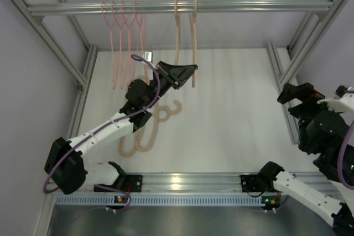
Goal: Organize the hangers
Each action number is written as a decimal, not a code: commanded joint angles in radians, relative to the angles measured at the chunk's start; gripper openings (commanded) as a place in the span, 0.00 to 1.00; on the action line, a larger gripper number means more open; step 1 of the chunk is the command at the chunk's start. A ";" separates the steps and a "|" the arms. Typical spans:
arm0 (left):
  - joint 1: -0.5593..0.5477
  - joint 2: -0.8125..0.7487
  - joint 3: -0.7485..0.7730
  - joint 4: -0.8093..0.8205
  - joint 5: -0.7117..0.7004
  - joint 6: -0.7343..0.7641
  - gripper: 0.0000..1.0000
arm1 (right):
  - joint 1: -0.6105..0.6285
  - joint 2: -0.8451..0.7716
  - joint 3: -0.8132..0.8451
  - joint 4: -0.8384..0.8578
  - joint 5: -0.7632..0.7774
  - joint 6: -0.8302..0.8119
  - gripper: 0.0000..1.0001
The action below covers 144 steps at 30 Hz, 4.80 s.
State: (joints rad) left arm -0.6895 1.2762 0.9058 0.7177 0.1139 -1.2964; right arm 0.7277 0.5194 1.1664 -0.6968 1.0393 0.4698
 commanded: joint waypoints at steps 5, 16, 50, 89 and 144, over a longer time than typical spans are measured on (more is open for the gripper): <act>0.015 -0.047 -0.027 0.063 -0.103 -0.038 0.00 | -0.017 0.028 0.004 -0.012 -0.025 0.015 1.00; 0.015 -0.058 -0.067 0.058 -0.143 -0.076 0.00 | -0.017 0.028 0.001 -0.013 -0.032 0.020 0.99; 0.015 -0.078 -0.107 0.025 -0.143 -0.090 0.00 | -0.017 0.034 -0.031 -0.012 -0.061 0.058 0.99; 0.013 -0.126 0.061 -0.294 -0.050 -0.024 0.47 | -0.017 0.021 -0.034 -0.013 -0.107 0.072 0.99; -0.306 -0.003 -0.170 -1.347 -0.901 0.186 0.68 | -0.086 0.160 -0.359 0.260 -0.389 0.082 0.99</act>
State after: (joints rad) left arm -1.0183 1.2171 0.7364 -0.6140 -0.6891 -1.0760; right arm 0.6579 0.7033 0.8223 -0.4961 0.6842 0.5648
